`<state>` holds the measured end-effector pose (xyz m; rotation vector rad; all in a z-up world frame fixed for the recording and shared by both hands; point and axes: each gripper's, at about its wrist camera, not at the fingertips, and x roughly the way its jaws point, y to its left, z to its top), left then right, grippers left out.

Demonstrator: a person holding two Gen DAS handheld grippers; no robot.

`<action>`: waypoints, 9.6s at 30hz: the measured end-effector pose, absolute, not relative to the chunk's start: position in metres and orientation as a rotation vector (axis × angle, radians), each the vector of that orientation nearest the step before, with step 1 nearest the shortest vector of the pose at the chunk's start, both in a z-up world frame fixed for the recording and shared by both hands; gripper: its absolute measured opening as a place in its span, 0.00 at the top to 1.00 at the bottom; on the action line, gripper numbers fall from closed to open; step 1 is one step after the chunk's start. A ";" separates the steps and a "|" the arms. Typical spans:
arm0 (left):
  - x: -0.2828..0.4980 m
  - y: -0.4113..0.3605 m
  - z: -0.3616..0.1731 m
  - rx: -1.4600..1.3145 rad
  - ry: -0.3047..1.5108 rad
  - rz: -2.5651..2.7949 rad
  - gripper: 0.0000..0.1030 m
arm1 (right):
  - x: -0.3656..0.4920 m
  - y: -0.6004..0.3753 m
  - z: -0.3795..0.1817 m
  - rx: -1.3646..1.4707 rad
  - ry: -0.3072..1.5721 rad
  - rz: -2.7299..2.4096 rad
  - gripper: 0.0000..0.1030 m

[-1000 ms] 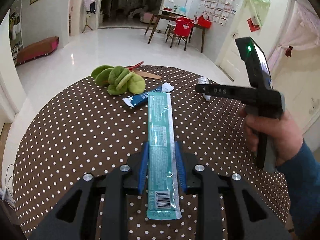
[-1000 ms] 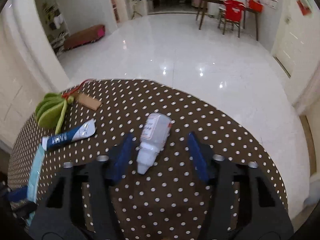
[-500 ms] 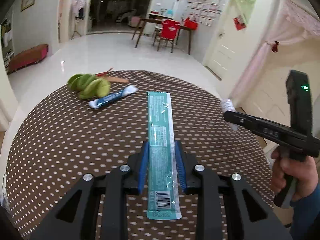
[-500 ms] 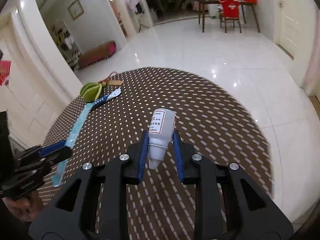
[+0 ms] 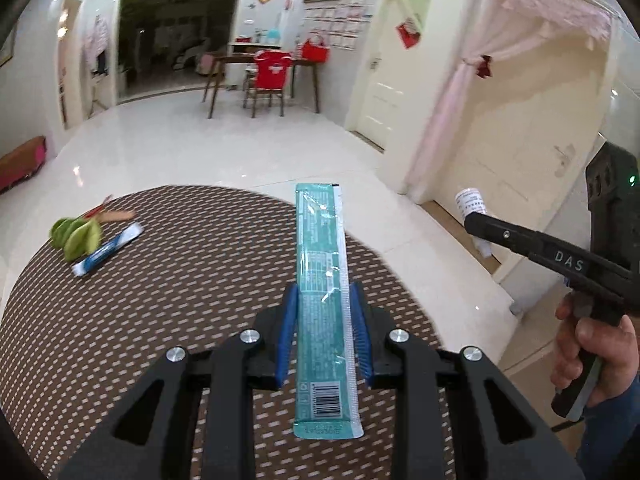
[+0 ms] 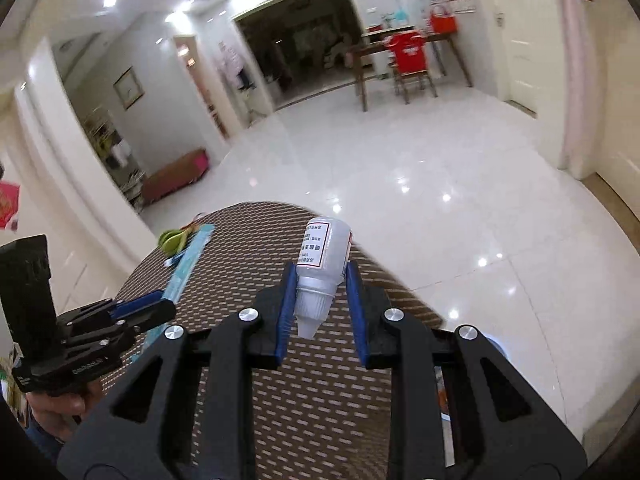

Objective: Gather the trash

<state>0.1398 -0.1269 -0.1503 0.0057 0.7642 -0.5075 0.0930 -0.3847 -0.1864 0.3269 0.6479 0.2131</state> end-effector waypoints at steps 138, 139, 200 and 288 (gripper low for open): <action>0.212 0.177 -0.219 -0.244 0.776 -0.038 0.86 | 0.275 -0.022 -0.274 -0.086 0.884 0.287 0.86; 0.206 0.172 -0.218 -0.239 0.775 -0.046 0.86 | 0.269 -0.033 -0.274 -0.063 0.890 0.308 0.86; 0.204 -0.377 -0.274 0.332 1.061 -0.754 0.85 | 0.065 -0.556 -0.289 0.695 0.751 -0.076 0.87; -0.006 -0.051 0.026 -0.045 0.263 -0.197 0.04 | -0.061 -0.271 0.012 0.049 0.259 -0.107 0.06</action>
